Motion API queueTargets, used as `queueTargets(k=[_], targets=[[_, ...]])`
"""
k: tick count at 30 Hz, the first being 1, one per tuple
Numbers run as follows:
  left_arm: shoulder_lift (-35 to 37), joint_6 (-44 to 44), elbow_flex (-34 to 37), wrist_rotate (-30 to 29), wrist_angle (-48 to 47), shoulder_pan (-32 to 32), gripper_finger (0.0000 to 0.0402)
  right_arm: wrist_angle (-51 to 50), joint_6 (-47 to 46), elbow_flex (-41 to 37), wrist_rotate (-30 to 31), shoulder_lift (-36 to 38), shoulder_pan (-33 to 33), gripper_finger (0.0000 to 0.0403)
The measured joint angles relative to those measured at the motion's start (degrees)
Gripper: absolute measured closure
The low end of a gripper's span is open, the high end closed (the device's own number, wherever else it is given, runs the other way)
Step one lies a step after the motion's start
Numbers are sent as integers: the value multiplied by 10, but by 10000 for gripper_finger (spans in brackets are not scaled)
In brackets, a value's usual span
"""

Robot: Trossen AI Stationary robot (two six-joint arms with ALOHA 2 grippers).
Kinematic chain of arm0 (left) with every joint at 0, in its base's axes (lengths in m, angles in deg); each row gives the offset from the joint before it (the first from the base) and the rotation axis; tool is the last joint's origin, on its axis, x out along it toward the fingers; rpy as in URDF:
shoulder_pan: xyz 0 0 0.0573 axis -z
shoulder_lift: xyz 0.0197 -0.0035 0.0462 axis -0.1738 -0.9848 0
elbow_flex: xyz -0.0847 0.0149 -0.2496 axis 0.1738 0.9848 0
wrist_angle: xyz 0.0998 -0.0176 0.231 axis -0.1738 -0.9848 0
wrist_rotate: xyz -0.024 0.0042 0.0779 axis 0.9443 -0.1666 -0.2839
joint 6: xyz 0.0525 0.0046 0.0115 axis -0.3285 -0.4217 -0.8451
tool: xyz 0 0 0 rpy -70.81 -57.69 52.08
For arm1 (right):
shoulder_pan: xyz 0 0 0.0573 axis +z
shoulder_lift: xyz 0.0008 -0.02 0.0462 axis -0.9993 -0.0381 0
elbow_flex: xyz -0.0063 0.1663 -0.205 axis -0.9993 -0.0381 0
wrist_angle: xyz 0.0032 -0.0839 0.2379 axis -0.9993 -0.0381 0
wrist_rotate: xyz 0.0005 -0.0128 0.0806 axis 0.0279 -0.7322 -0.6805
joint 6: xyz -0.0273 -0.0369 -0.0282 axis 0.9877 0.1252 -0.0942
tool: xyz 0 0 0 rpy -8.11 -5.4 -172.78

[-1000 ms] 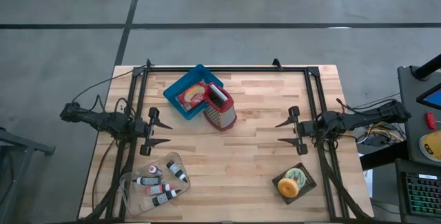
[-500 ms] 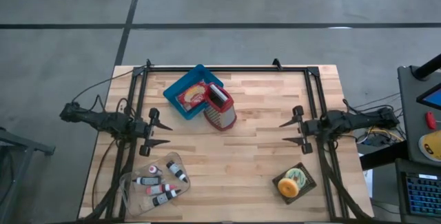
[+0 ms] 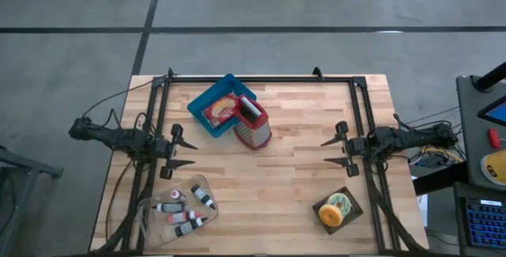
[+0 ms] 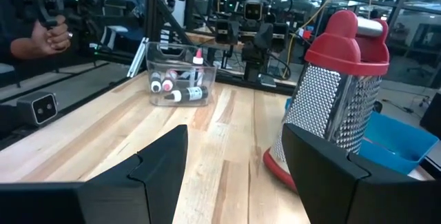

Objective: Pick & Place Food Item
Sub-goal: Return to Home Position

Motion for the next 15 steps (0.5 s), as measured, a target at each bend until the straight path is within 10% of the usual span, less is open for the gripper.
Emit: queueTargets(k=[15], targets=[[0,0,0,-2,7,0,181,0,-7,0,-1,-1,0,170]])
